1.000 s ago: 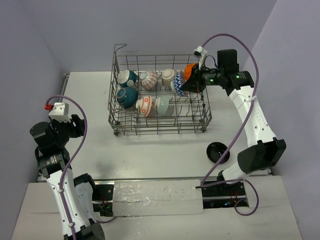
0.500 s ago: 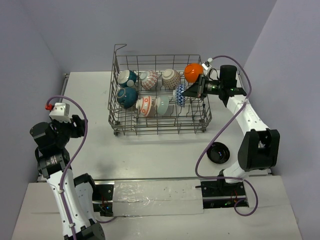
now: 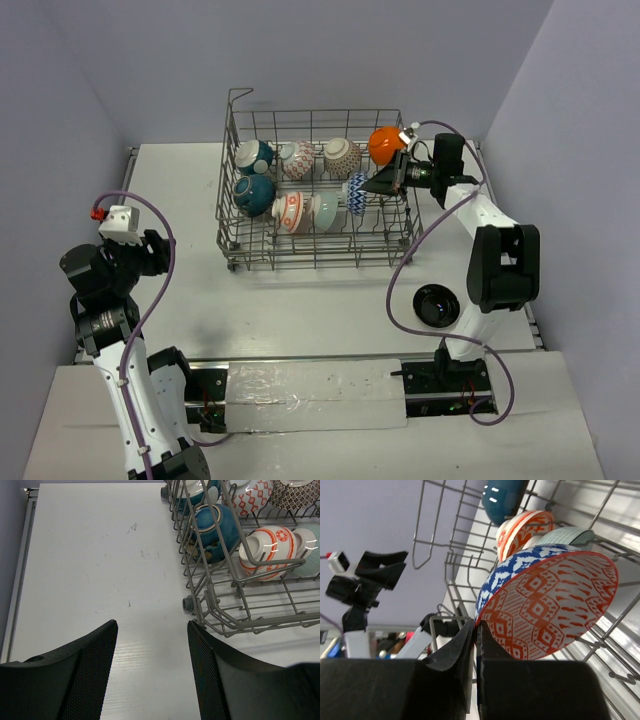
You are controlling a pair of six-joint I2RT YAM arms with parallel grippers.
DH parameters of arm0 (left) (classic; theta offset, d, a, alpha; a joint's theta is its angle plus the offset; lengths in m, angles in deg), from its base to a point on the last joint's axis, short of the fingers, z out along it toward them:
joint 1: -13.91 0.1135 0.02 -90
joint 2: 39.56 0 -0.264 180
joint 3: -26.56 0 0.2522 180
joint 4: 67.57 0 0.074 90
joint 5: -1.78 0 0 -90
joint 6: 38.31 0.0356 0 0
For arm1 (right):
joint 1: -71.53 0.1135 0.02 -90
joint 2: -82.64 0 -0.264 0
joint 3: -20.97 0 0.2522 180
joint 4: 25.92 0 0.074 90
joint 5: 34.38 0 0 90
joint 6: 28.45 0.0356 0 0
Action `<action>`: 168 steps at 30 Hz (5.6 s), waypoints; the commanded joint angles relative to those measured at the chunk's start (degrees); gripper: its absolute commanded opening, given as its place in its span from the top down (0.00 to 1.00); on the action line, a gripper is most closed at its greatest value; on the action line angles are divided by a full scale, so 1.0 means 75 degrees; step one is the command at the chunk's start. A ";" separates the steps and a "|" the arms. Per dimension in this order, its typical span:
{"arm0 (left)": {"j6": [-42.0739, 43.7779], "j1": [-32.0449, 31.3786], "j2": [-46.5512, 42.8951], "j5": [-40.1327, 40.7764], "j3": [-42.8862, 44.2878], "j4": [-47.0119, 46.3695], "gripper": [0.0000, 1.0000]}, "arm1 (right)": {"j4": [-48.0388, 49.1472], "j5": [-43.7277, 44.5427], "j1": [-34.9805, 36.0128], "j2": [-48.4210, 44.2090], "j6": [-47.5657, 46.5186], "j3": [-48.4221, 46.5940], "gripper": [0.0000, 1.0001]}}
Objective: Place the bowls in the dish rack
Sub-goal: Insert the bowl at the corner of the board, then move the bowl to the corner of the board.
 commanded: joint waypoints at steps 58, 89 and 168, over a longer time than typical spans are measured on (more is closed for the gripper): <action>-0.0040 0.0145 0.0030 -0.0298 -0.0001 -0.0073 0.36 | -0.2963 -0.0254 -0.0420 0.0235 -0.4266 -0.0471 1.00; -0.0040 0.0145 0.0042 -0.0368 -0.0001 -0.0049 0.36 | -0.3538 0.0871 -0.0783 -0.0444 -0.5204 -0.0190 0.84; 0.0030 0.0169 -0.0076 -0.0509 -0.0001 0.0045 0.34 | -0.8026 0.6637 -0.2553 -0.3622 -1.1357 0.2716 0.49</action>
